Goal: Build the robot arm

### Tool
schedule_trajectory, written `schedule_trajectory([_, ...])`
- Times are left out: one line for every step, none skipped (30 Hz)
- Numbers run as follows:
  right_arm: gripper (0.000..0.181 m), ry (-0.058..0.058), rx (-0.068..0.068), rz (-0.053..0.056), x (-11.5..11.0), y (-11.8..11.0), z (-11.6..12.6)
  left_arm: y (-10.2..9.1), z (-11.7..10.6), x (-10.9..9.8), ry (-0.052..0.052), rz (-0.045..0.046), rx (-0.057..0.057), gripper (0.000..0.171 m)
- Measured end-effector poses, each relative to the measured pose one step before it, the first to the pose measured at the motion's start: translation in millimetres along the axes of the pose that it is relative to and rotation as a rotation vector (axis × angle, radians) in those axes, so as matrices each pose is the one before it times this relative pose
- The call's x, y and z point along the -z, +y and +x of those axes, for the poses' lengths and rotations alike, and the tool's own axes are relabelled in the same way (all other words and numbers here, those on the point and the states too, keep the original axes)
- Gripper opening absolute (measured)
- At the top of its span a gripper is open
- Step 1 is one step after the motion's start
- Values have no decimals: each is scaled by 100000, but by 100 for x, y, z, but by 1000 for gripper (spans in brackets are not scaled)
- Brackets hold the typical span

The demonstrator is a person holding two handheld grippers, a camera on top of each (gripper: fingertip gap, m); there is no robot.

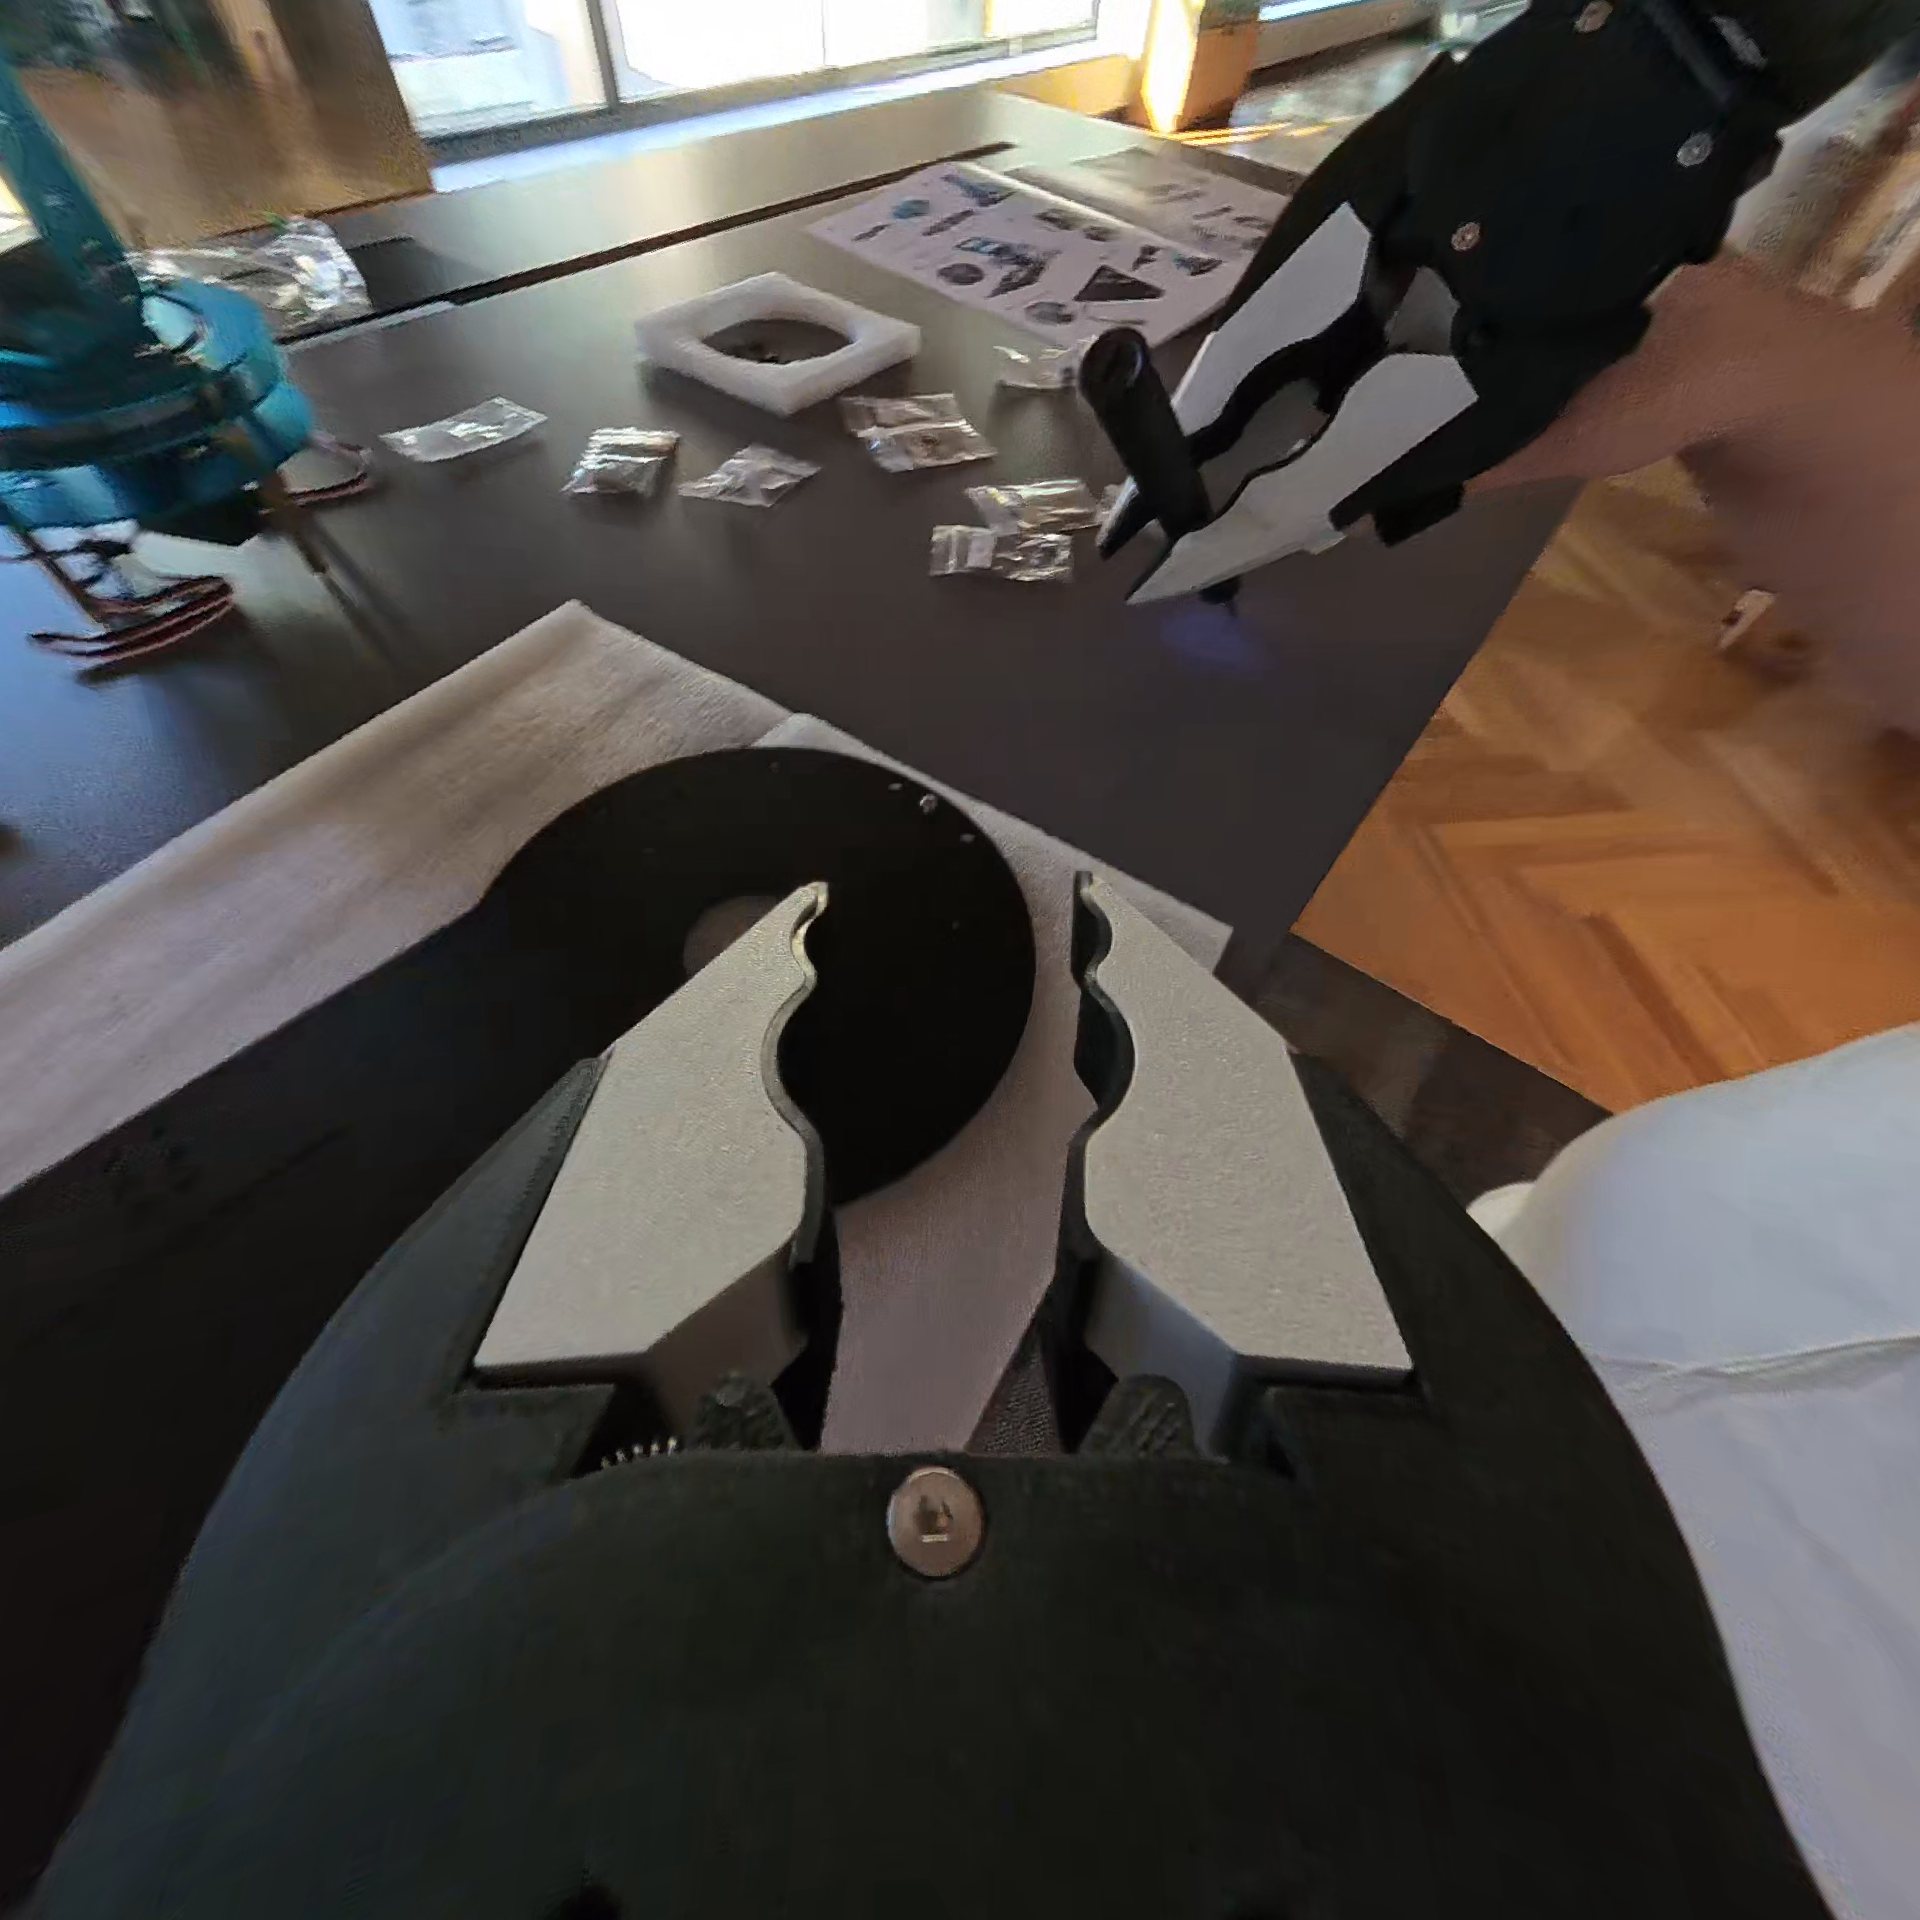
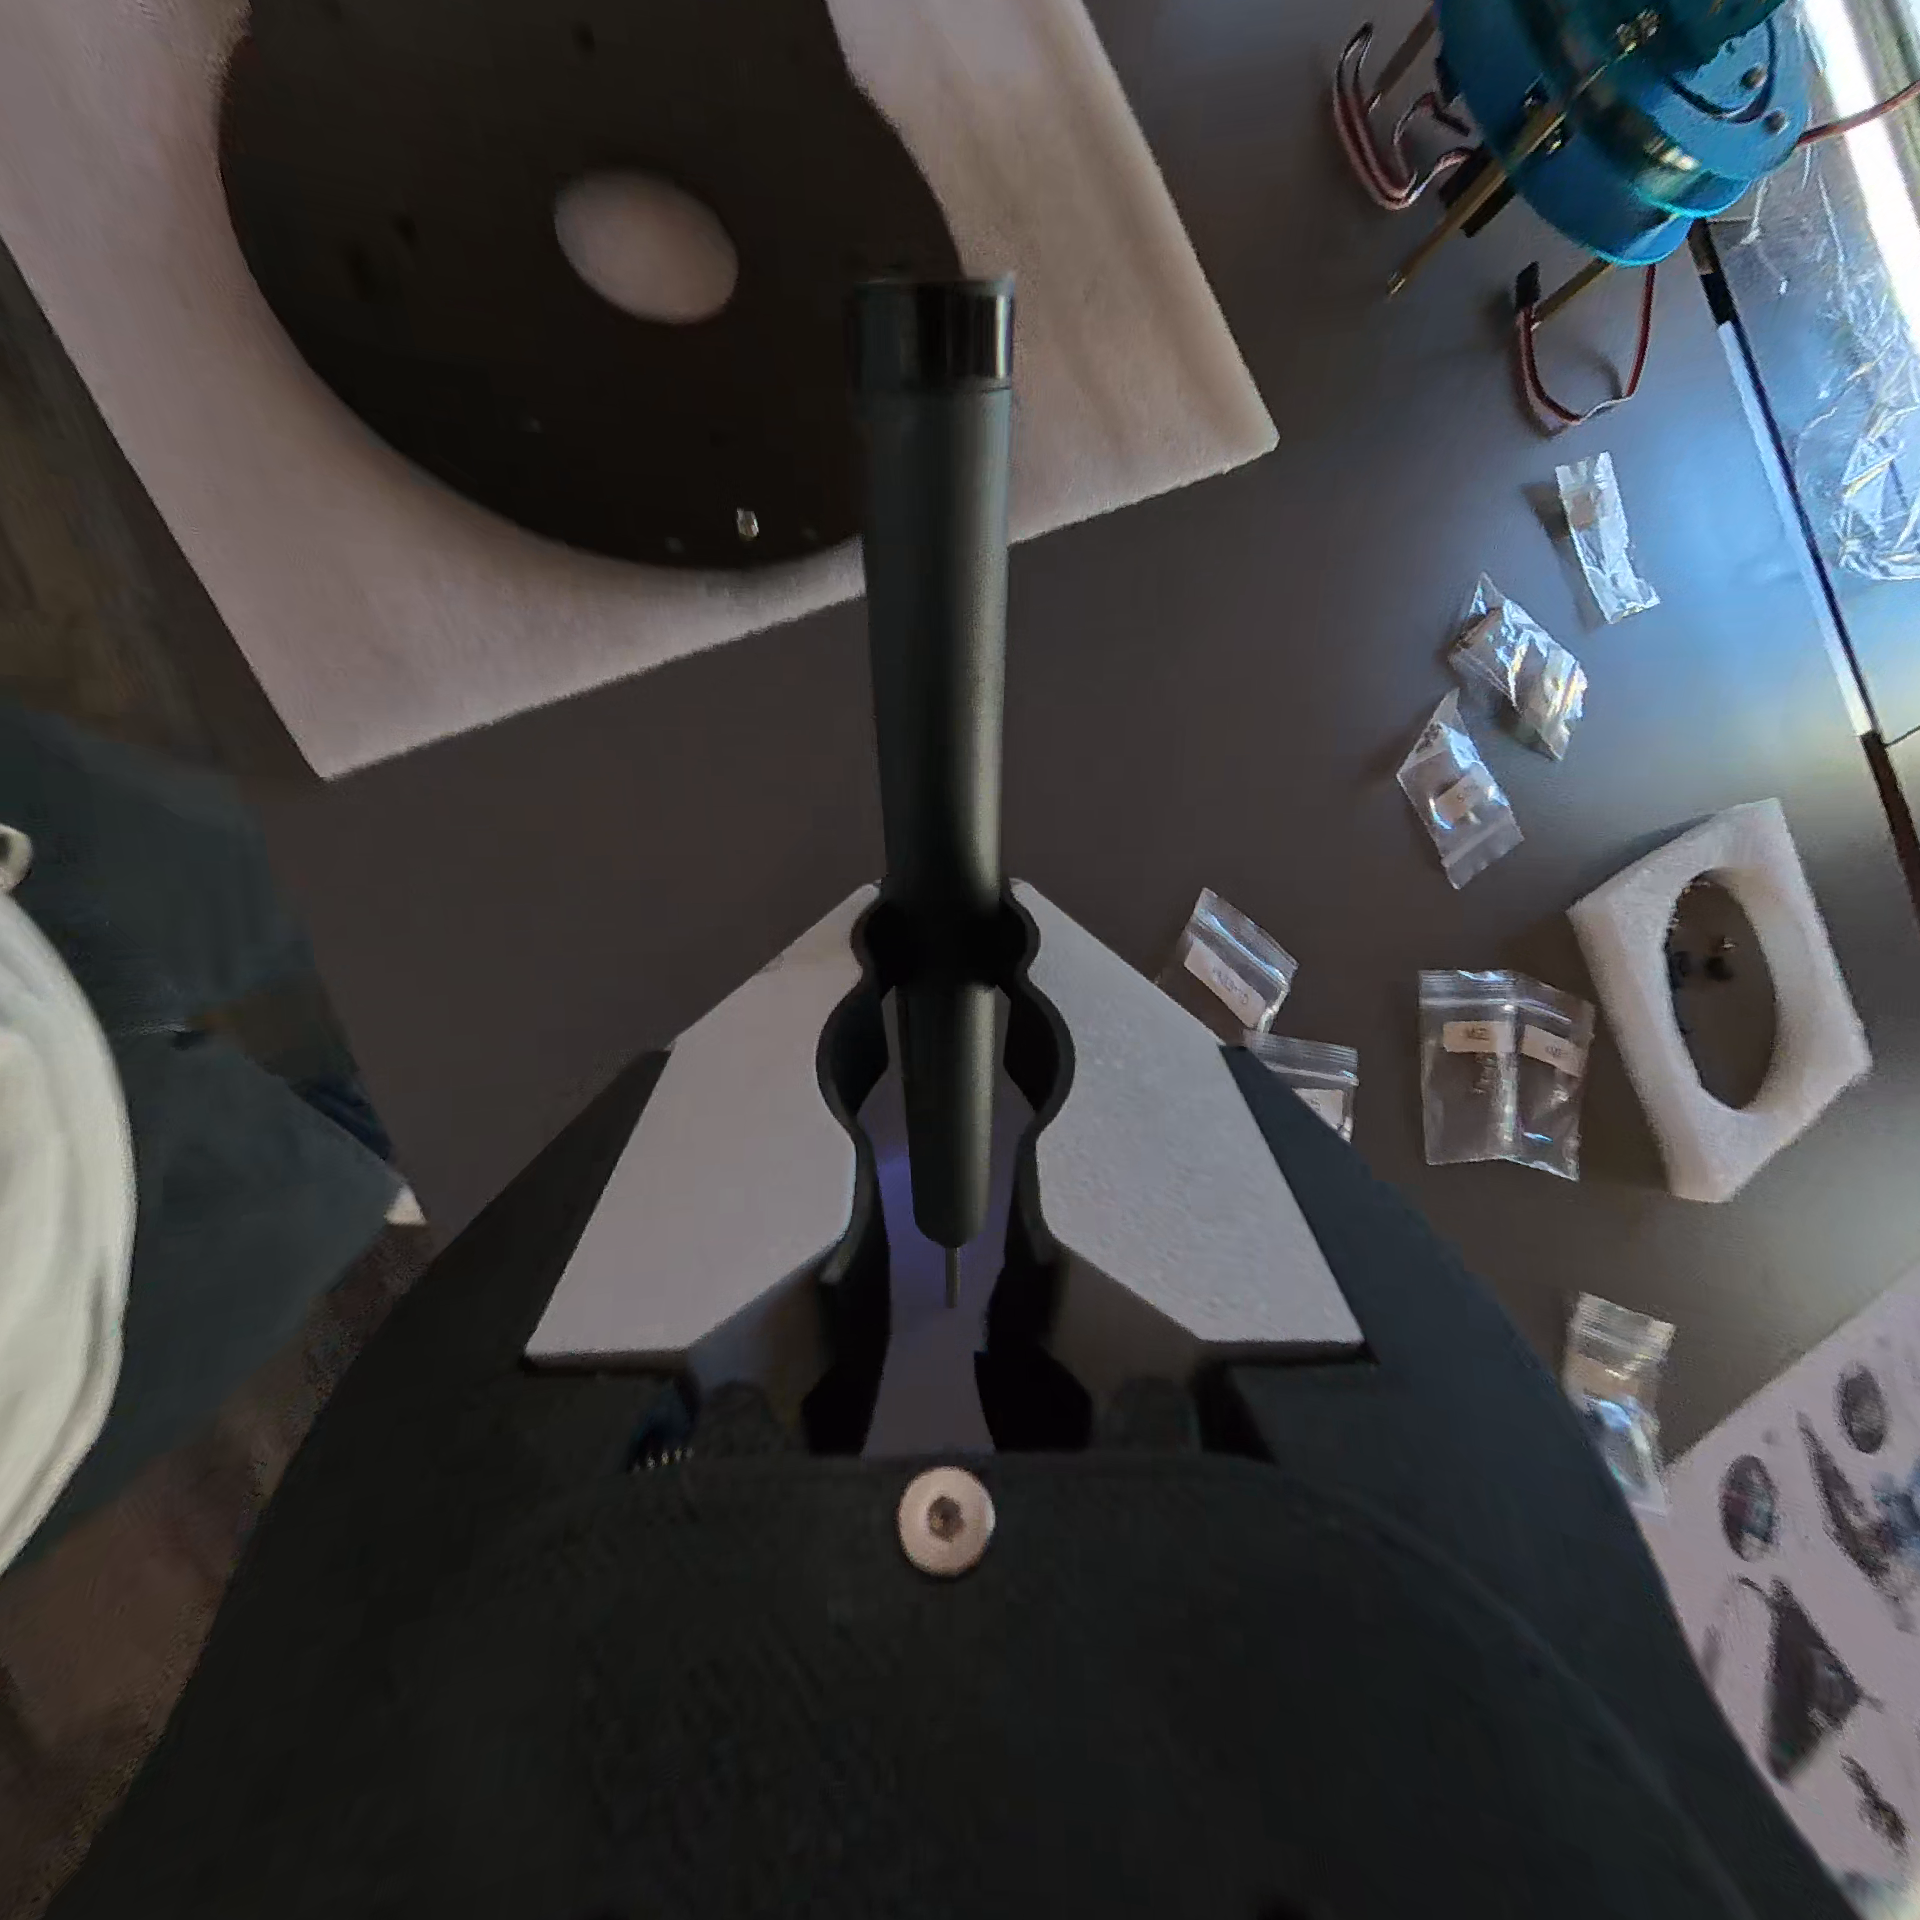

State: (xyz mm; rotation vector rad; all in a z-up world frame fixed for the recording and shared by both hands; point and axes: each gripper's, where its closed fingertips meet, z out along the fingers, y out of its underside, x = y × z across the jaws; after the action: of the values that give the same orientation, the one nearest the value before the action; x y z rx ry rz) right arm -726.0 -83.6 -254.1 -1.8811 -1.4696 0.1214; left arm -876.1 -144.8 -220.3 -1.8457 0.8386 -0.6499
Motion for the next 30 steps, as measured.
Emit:
schedule_trajectory([16,897,3363,-3228,-194,546,151,370,-71,531,-3713,-273,430,42])
schedule_trajectory([16,-133,2756,-3186,-309,576,37,486,-153,462,-3626,-1077,461,42])
schedule_trajectory([16,-1372,1677,-2512,-408,565,-98,548,-132,361,-3045,-1560,437,42])
schedule_trajectory([16,-1628,704,-1755,-452,531,-95,508,-71,238,-2488,-1249,-110,42])
schedule_trajectory([16,-1896,279,-1085,-412,468,-163,461,-5,124,-1822,-1212,-760,42])
schedule_trajectory([16,-2508,58,-562,-359,395,-256,414,61,3,-1252,-1364,-1311,42])
schedule_trajectory([16,-2253,-160,-35,-291,315,-222,388,25,-93,-1217,-1443,-2075,43])
schedule_trajectory([16,-1531,-794,-213,-231,312,-97,379,-90,-183,-1613,-1865,-2952,45])
schedule_trajectory([16,-1754,-925,-223,-206,291,-91,338,-64,-240,-1289,-2242,-3957,47])
schedule_trajectory([16,-1770,-1145,1619,-24,-27,-40,255,31,-292,-710,-2453,-4886,49])
schedule_trajectory([16,-2776,-1247,1191,3,2,-152,232,-5,-358,-956,-2894,-5309,50])
schedule_trajectory([16,-1927,-1200,1070,-17,19,-21,84,-141,-364,-1953,-2581,-5697,49])
schedule_trajectory([16,-1886,-538,1153,-22,-12,-25,-175,-53,-362,-1706,-1151,-6603,48])
schedule_trajectory([16,-1911,620,1169,-12,-33,-65,-260,252,-402,15,-626,-6916,47])
schedule_trajectory([17,-1266,294,943,-11,-21,25,-144,441,-458,1355,-1604,-6104,46])
schedule_trajectory([18,-884,-1180,411,-9,12,86,24,408,-509,1443,-2553,-5253,46])
schedule_trajectory([20,-1176,-565,350,12,-33,-27,117,299,-517,1027,-2738,-4873,47])
schedule_trajectory([21,-563,242,488,15,-52,-6,159,202,-496,556,-2334,-4458,47])
schedule_trajectory([21,857,-170,75,-10,12,223,109,120,-438,147,-1655,-3583,47])
schedule_trajectory([22,400,-325,-341,-68,72,157,13,120,-334,510,-820,-2392,43])
schedule_trajectory([22,-448,-769,791,-40,-107,13,-125,91,-180,622,19,-1300,39])
schedule_trajectory([22,-1179,-595,429,-62,-66,-112,-106,27,-83,383,-67,-1035,39])
schedule_trajectory([21,-945,-663,415,-70,-96,-79,-26,106,-56,826,-246,-1325,36])
schedule_trajectory([22,10,-1500,318,-111,-119,63,-8,201,-39,1408,21,-1253,32])
schedule_trajectory([22,-263,-1230,375,-131,-174,23,-18,147,-13,1060,178,-738,30])
schedule_trajectory([22,-39,-604,326,-163,-217,8,-18,43,-7,355,289,-309,30])
schedule_trajectory([21,421,485,43,-138,-192,22,-8,23,-10,328,427,39,30])
schedule_trajectory([21,449,1413,-65,-74,-145,-56,-1,121,-18,816,570,285,26])
schedule_trajectory([21,718,1476,-260,-22,-70,-17,4,142,-26,755,703,184,24])
schedule_trajectory([23,1354,861,-277,5,-57,100,6,61,-22,152,838,9,24])
